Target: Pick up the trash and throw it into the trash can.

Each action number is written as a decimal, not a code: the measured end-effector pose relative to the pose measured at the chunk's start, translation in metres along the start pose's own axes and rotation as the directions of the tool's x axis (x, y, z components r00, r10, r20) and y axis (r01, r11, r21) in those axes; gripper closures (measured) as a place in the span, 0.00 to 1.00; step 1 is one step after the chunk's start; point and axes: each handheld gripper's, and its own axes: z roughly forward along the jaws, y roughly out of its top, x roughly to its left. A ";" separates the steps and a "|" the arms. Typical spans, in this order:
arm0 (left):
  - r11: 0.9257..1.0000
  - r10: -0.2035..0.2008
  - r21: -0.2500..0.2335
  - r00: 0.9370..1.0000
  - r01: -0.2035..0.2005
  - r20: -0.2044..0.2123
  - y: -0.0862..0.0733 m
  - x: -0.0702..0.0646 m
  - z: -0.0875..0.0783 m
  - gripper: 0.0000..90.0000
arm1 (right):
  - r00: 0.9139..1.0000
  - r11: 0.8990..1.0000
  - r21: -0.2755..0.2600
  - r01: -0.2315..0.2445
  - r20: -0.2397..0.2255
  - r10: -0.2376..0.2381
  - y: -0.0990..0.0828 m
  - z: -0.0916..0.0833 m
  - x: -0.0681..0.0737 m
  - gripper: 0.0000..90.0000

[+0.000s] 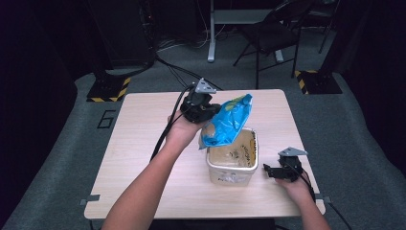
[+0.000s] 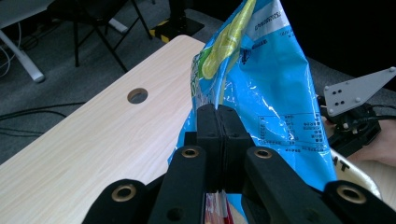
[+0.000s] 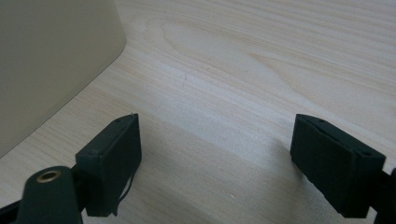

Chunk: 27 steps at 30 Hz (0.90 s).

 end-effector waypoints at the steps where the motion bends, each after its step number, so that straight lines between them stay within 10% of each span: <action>1: 1.000 0.001 0.000 1.000 -0.001 0.002 0.001 -0.001 0.001 0.99 | 1.000 1.000 0.000 0.000 0.000 0.000 0.000 0.000 0.000 0.17; 27: 1.000 0.008 0.012 0.999 -0.009 0.052 0.008 -0.023 0.033 0.99 | 1.000 1.000 0.000 0.002 0.001 -0.002 0.000 0.000 0.000 0.17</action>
